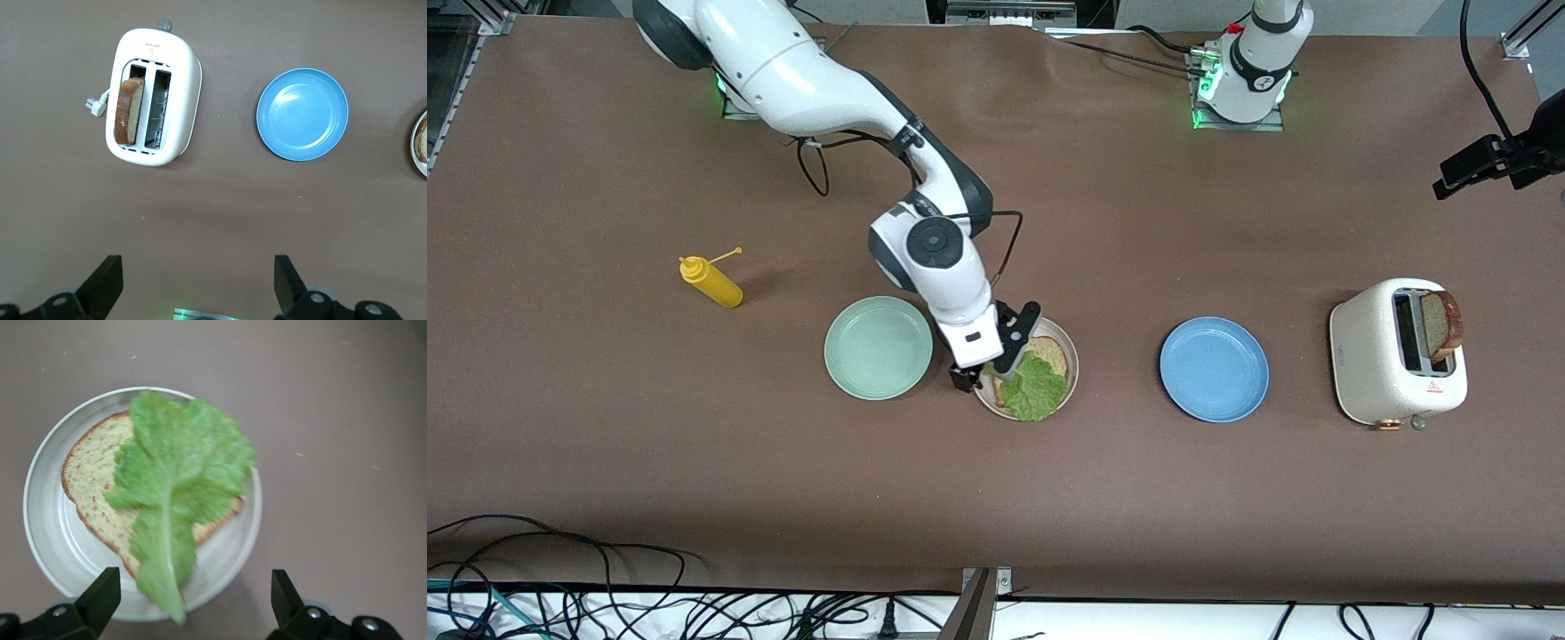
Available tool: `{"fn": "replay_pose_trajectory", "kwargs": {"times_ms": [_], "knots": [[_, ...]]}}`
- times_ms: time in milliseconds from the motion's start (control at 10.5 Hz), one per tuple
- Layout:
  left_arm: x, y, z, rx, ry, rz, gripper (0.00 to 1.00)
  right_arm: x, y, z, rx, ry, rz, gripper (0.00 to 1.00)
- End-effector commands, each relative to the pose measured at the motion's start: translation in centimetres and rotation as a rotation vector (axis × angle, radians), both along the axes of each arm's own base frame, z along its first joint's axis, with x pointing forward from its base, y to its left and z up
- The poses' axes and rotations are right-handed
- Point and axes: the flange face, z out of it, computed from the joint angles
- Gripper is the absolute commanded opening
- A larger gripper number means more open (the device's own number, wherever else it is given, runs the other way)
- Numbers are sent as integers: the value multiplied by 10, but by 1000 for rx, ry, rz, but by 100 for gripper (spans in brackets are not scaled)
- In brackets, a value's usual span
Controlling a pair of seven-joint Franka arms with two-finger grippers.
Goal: Make sandwich on beige plate with both arms
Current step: 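Lower the lettuce onto the toast and open the right gripper, then move the right gripper back toward the yellow mustard bottle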
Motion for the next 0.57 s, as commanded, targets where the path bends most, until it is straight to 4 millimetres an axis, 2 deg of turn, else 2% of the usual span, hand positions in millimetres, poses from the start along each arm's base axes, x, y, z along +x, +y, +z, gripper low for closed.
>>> {"fn": "replay_pose_trajectory", "kwargs": {"times_ms": [0, 287, 478], "knots": [[3, 4, 4, 19, 7, 0, 100, 9, -55, 77, -93, 74, -159, 100], [3, 4, 4, 19, 7, 0, 100, 21, -146, 159, -220, 122, -424, 100], [3, 5, 4, 19, 8, 0, 100, 21, -205, 191, -300, 177, -590, 100]]}}
